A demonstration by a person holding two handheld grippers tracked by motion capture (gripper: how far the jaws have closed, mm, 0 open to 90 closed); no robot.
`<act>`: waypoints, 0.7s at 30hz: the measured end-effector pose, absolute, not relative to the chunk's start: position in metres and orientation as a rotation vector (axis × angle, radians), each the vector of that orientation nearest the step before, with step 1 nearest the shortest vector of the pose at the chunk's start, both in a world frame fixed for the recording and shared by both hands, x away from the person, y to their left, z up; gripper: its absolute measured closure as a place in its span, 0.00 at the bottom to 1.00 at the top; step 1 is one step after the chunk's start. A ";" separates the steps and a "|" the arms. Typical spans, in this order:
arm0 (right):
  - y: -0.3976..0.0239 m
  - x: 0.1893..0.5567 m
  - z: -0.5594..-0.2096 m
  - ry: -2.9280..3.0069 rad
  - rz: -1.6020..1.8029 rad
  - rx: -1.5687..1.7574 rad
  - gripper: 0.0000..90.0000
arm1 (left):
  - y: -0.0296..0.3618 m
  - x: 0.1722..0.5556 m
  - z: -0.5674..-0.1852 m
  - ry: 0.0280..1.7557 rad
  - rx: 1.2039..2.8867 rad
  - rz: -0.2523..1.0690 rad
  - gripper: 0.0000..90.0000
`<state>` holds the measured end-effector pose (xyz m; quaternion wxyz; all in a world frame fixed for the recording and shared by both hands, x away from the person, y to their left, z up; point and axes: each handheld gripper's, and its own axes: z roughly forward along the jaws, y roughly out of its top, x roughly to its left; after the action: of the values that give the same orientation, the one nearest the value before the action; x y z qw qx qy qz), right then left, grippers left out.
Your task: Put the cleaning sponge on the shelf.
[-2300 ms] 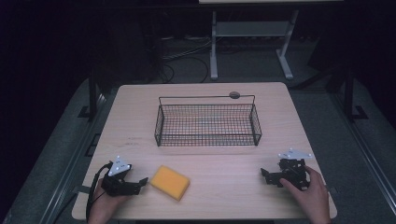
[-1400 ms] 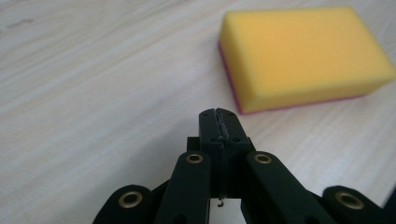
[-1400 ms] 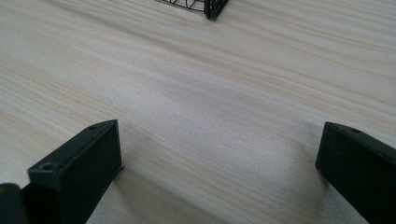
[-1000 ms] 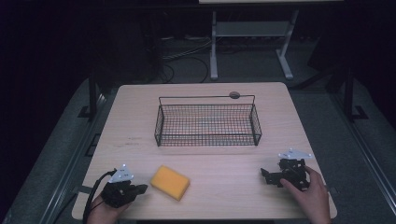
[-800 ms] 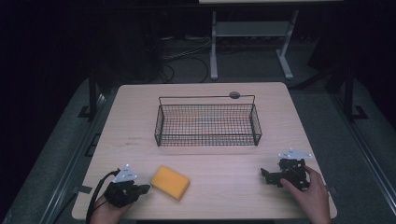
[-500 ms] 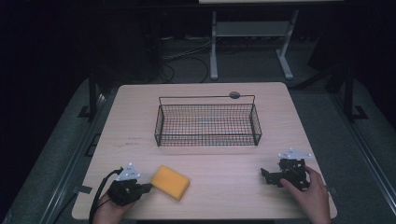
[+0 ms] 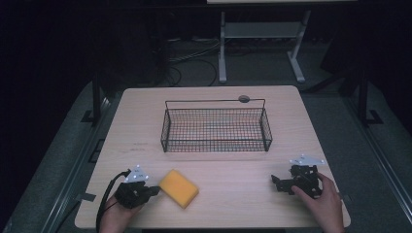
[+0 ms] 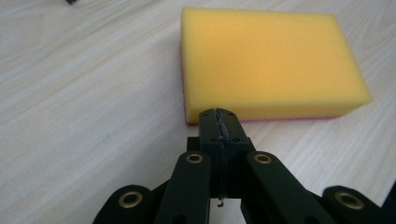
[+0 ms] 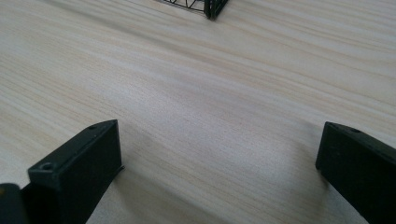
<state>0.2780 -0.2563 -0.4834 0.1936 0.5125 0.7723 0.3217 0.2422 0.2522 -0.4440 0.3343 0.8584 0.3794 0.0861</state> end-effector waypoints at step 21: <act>-0.256 0.278 -0.484 2.166 0.902 1.434 0.00 | 0.243 0.267 -0.442 0.974 2.230 0.233 1.00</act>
<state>0.2781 -0.2565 -0.4835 0.1946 0.5116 0.7726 0.3216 0.2668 0.2429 -0.4421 0.3415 0.8573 0.3746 0.0897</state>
